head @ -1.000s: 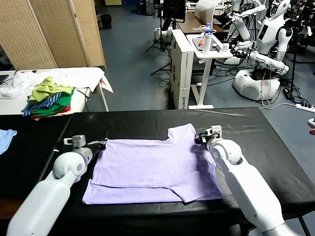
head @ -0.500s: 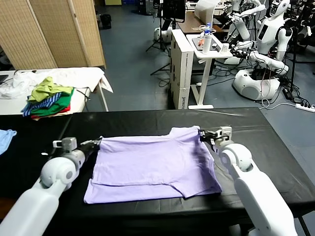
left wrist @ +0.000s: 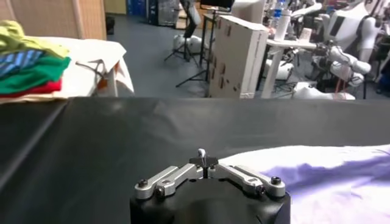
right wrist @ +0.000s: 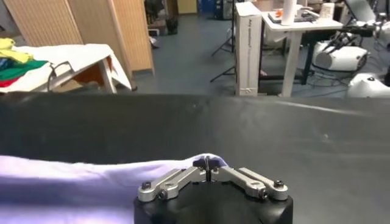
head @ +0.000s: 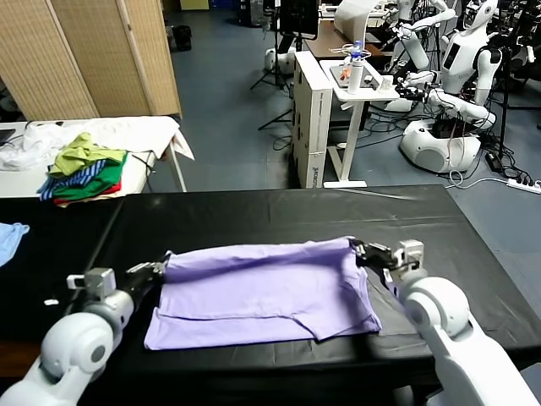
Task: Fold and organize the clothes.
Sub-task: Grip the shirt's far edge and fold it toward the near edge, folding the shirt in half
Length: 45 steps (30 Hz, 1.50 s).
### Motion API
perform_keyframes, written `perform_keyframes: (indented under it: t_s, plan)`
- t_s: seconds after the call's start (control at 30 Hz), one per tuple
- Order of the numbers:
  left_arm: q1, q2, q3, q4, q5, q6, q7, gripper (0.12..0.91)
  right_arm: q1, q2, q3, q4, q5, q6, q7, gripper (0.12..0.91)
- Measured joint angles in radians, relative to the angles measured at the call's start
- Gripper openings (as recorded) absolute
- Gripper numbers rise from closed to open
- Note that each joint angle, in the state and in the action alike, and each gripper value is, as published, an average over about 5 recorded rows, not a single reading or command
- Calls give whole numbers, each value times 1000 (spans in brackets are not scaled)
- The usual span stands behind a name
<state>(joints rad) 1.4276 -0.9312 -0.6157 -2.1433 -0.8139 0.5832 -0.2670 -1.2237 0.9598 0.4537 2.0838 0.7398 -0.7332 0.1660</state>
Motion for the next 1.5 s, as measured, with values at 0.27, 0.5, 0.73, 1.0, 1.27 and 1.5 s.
perform_keyframes:
  t_s: [0.27,0.5,0.73,1.0,1.27,1.5]
  plan:
    - [81,-35,-24,-35,47,2,8,146,-69,-10,4,38,-9,-3,6,139]
    - [144,-67,-27,-45,100,-7,24,146,-110,-15,4,46,-22,-3,3,139]
    - [190,-99,-26,-48,147,-26,29,146,-133,-15,0,46,-37,-3,-1,139]
    - [230,-135,-24,-66,202,-49,30,146,-142,-12,-8,46,-41,-3,-3,139]
    - [265,-170,-18,-71,275,-61,21,161,-169,-15,-5,70,-47,-3,-22,151]
    - [304,-209,-19,-83,349,-71,16,541,-188,-20,34,106,-33,-3,-23,470]
